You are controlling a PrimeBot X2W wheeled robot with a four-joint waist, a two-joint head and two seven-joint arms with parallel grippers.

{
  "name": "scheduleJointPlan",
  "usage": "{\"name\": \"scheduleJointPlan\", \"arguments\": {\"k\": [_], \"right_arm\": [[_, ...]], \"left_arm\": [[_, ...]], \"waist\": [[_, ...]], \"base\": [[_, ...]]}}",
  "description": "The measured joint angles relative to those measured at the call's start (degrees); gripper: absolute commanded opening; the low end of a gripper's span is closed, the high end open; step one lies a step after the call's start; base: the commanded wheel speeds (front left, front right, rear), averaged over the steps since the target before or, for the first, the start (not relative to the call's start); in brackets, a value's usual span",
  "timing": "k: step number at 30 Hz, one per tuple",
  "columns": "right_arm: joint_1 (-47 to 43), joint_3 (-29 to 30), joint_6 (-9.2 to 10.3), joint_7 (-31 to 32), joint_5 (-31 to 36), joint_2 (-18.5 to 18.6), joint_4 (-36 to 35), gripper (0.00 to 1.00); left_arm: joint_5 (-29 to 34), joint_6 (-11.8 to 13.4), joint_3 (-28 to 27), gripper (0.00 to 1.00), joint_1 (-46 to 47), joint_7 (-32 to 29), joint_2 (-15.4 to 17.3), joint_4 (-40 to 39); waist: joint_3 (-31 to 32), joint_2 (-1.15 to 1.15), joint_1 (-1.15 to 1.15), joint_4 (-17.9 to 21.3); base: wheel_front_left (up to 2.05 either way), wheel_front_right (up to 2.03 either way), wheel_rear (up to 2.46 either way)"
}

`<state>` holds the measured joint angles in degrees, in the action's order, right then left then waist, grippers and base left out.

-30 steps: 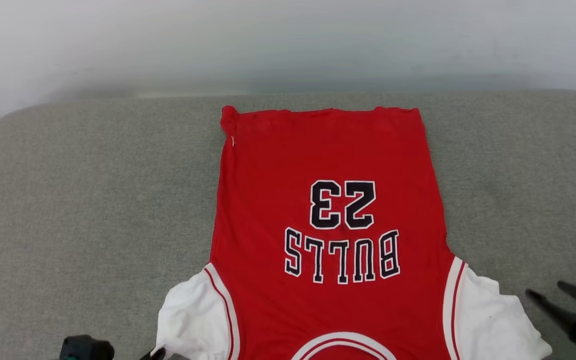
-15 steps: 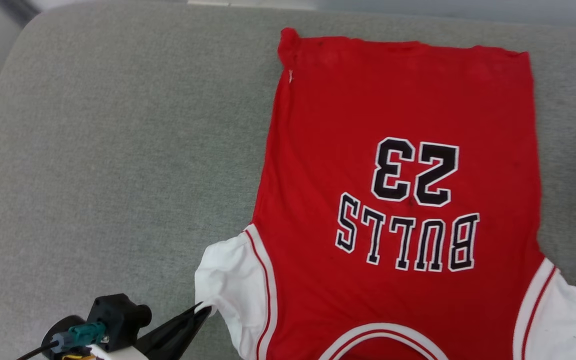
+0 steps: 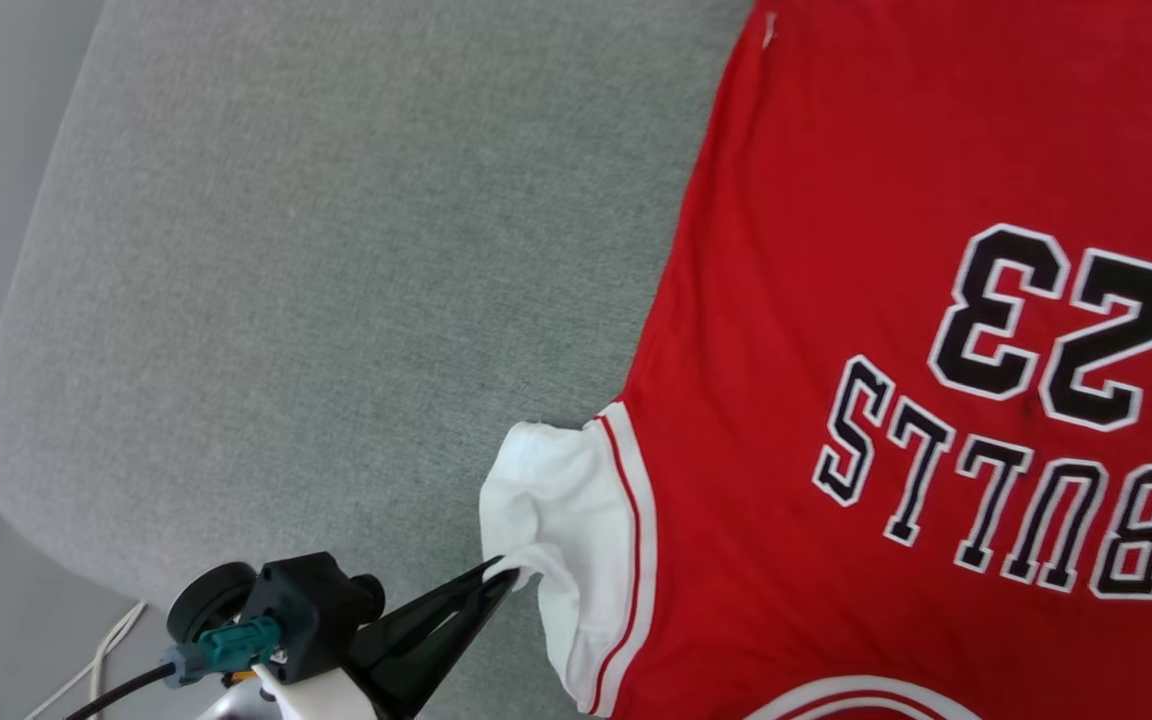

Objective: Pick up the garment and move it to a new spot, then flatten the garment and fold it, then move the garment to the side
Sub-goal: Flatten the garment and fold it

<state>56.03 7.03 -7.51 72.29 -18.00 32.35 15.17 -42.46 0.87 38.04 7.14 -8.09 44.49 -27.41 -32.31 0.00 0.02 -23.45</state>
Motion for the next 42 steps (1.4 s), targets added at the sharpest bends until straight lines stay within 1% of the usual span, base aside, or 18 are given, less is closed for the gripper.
{"name": "scheduleJointPlan", "arguments": {"k": [5,12,13,14,15,21,27,31,34,40,42], "right_arm": [[1.0,1.5,0.0,1.4,3.4,-0.2,1.5,1.0],[1.0,2.2,0.01,1.6,4.1,0.1,1.3,1.0],[1.0,2.2,0.01,1.9,4.1,0.2,1.3,0.85],[0.9,2.1,0.01,2.0,4.1,0.3,1.1,0.1],[0.7,2.0,0.01,2.0,4.1,0.4,1.0,0.0],[-1.9,2.6,0.0,1.5,3.9,0.7,1.0,0.0],[-7.2,2.2,0.0,-0.8,2.2,0.2,1.6,0.0],[-11.3,2.1,0.0,-2.0,-0.9,-2.0,1.8,0.0],[-16.0,0.2,0.0,-2.7,-2.9,-2.0,0.9,0.0],[-25.2,-2.4,0.0,-5.3,-9.0,-1.8,-4.2,0.0],[-29.1,-2.8,0.0,-5.8,-10.5,-1.8,-6.4,0.0]], "left_arm": [[0.5,-1.0,0.6,0.0,1.6,0.4,-1.5,0.7],[0.4,-1.9,1.2,0.0,2.6,1.1,-2.6,2.9],[0.4,-2.2,1.2,0.0,2.6,1.2,-2.7,3.2],[0.4,-2.3,1.3,0.0,2.7,1.2,-2.8,3.4],[0.4,-2.4,1.3,0.0,2.8,1.3,-2.9,3.7],[-0.1,-2.3,0.9,0.0,2.8,1.8,-2.8,5.3],[0.8,-0.6,0.2,0.0,2.3,2.2,-1.7,6.4],[0.1,0.7,-0.5,0.0,0.7,2.2,-0.6,7.2],[0.9,2.1,-1.0,0.0,0.0,1.8,0.8,8.0],[-1.1,4.1,-1.6,0.0,-3.4,1.9,1.4,8.9],[-2.1,4.4,-1.8,0.0,-4.4,2.3,1.4,9.5]], "waist": [[-2.9,0.0,0.0,-2.8],[-4.9,0.0,-0.01,-4.8],[-5.0,0.0,-0.01,-4.9],[-5.0,0.0,-0.01,-4.9],[-4.9,0.0,-0.01,-4.9],[-3.5,0.0,-0.01,-4.0],[-0.1,0.0,-0.01,-1.4],[3.1,0.0,-0.01,1.3],[6.0,0.0,-0.01,3.6],[12.1,0.0,-0.02,8.4],[14.1,0.0,-0.02,10.0]], "base": [[0.0,0.0,0.0],[0.0,0.0,0.0],[0.0,0.0,0.0],[0.0,0.0,0.0],[0.0,0.0,0.0],[0.0,0.0,0.0],[0.0,0.0,0.0],[0.0,0.0,0.0],[0.0,0.0,0.0],[0.0,0.0,0.0],[0.0,0.0,0.0]]}}
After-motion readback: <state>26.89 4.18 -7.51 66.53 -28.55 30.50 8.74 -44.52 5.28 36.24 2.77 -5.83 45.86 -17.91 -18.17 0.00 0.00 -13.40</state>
